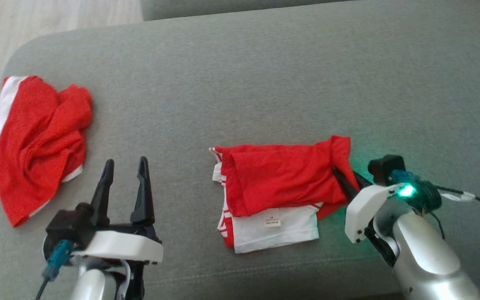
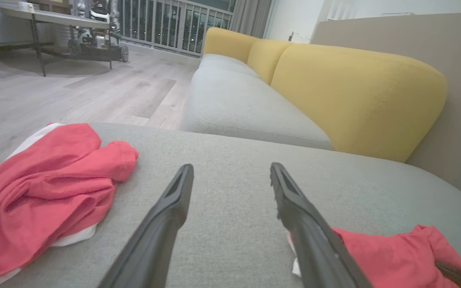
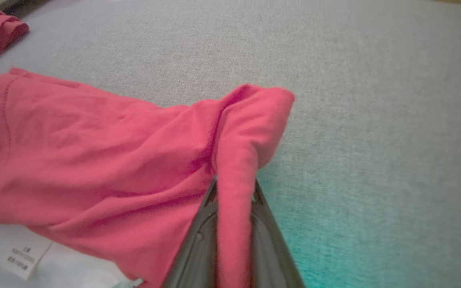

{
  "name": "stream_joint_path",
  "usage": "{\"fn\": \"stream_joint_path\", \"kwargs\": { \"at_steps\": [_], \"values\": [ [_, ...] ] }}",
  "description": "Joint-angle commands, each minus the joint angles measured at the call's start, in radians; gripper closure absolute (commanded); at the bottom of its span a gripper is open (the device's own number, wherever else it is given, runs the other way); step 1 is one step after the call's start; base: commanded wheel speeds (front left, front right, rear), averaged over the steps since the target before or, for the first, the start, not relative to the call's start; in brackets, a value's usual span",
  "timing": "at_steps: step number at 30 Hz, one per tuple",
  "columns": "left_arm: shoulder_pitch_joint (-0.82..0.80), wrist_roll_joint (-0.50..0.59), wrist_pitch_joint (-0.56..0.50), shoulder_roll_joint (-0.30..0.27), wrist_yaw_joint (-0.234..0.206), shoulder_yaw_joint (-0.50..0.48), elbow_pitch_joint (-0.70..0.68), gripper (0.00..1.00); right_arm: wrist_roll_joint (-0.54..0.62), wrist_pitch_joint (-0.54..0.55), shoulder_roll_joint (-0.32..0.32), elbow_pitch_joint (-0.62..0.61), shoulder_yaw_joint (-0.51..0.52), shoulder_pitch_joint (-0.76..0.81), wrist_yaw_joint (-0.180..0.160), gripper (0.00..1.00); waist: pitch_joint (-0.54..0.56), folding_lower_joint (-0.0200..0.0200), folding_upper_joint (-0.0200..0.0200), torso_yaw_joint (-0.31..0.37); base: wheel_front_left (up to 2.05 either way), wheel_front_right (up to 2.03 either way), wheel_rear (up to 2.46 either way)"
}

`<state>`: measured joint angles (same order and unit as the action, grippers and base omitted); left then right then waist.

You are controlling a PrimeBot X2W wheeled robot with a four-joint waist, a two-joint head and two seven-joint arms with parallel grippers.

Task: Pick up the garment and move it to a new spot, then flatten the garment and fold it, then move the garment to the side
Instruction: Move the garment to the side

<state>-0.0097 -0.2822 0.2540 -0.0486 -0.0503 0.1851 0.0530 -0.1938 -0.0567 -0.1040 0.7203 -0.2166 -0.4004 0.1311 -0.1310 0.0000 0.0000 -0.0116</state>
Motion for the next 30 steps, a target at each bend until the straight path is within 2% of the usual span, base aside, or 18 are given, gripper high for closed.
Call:
{"fn": "stream_joint_path", "kwargs": {
  "at_steps": [1,8,15,20,23,25,26,30],
  "values": [
    [-0.046,0.014,0.008,-0.002,0.011,-0.026,-0.036,0.0,0.025,-0.008,-0.018,-0.035,-0.035,-0.045,0.0,1.0,-0.004,0.0,0.0,0.024,0.0,0.0,0.0],
    [-0.088,0.055,0.008,-0.002,0.041,-0.012,-0.047,0.0,0.075,0.026,-0.12,-0.067,-0.137,-0.128,0.0,1.0,-0.07,0.0,0.0,0.126,0.0,0.0,0.0],
    [-0.193,0.144,0.008,-0.002,0.11,0.023,-0.049,0.0,0.042,0.057,-0.221,-0.071,-0.088,-0.247,0.0,1.0,-0.177,0.0,0.0,0.23,0.0,0.0,0.0],
    [-0.284,0.185,0.008,-0.011,0.15,0.059,-0.044,0.0,0.038,0.067,-0.258,-0.034,0.009,-0.329,0.0,1.0,-0.249,0.0,0.0,0.282,0.0,0.0,0.0],
    [-0.333,0.195,0.008,-0.02,0.164,0.086,-0.048,0.0,0.057,0.079,-0.269,0.003,0.118,-0.377,0.0,1.0,-0.293,0.0,0.0,0.298,0.0,0.0,0.0],
    [-0.363,0.196,0.008,-0.025,0.169,0.104,-0.056,0.0,0.081,0.078,-0.267,0.019,0.206,-0.409,0.0,1.0,-0.324,0.0,0.0,0.302,0.0,0.0,0.0],
    [-0.363,0.196,0.008,-0.025,0.169,0.104,-0.056,0.0,0.081,0.078,-0.267,0.019,0.206,-0.409,0.0,1.0,-0.324,0.0,0.0,0.302,0.0,0.0,0.0],
    [-0.402,0.192,0.008,-0.036,0.175,0.124,-0.069,0.0,0.152,0.067,-0.237,0.009,0.334,-0.446,0.0,1.0,-0.374,0.0,0.0,0.304,0.0,0.0,0.0]
  ]
}}
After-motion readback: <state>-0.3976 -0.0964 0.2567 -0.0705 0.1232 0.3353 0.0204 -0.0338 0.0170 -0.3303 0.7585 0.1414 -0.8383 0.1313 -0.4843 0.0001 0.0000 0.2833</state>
